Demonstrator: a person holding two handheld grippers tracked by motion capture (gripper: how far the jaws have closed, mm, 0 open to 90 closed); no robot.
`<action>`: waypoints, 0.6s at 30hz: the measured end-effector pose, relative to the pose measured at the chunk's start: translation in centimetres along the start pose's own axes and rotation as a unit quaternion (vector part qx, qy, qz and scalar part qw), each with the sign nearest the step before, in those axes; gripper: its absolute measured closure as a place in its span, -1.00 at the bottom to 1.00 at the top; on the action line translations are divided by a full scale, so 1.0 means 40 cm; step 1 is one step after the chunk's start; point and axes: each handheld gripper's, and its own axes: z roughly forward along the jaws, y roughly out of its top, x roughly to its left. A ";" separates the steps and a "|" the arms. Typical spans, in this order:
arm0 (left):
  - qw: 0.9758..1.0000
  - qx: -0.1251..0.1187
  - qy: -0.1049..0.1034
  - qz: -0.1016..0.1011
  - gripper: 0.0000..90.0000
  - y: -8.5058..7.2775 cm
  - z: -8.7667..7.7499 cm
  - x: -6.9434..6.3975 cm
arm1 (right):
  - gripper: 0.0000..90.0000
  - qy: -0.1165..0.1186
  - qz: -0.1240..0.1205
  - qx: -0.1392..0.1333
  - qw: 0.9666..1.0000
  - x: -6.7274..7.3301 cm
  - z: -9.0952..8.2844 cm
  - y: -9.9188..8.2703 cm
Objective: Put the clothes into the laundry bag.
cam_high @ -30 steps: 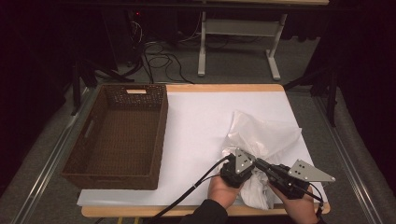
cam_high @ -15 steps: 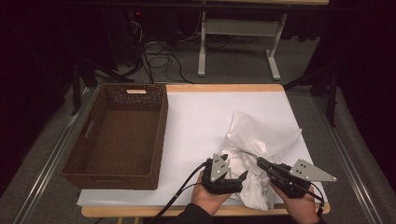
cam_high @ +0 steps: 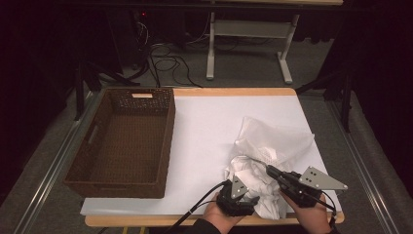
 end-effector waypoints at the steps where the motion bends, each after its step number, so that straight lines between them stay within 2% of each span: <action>1: 1.000 0.003 0.001 0.005 -0.04 0.000 0.000 -0.001 | 1.00 0.001 0.000 0.000 1.000 0.001 0.000 0.000; 4: 1.000 0.005 -0.009 0.008 0.60 0.000 -0.005 -0.001 | 1.00 0.004 0.000 0.000 1.000 0.003 0.002 0.001; 5: 1.000 0.003 -0.010 0.006 0.69 0.001 -0.008 -0.002 | 1.00 0.006 0.000 -0.002 1.000 0.004 0.003 0.002; 7: 1.000 -0.010 -0.012 0.005 0.79 0.005 -0.024 -0.003 | 1.00 0.009 -0.001 -0.002 1.000 0.008 0.004 0.004; 9: 0.999 -0.032 -0.013 -0.006 0.81 0.014 -0.047 0.000 | 1.00 0.010 0.000 -0.003 1.000 0.013 0.003 0.006; 12: 0.998 -0.056 -0.013 -0.011 0.82 0.031 -0.085 0.006 | 1.00 0.014 0.005 -0.010 1.000 0.011 -0.001 0.009; 14: 0.996 -0.083 -0.008 -0.015 0.83 0.044 -0.120 0.013 | 1.00 0.014 0.009 -0.011 1.000 0.012 -0.002 0.011; 16: 0.995 -0.097 -0.006 -0.017 0.83 0.053 -0.145 0.017 | 1.00 0.017 0.008 -0.013 1.000 0.012 -0.001 0.011; 18: 0.994 -0.106 0.001 -0.010 0.83 0.062 -0.165 0.016 | 1.00 0.020 0.007 -0.016 1.000 0.014 0.000 0.012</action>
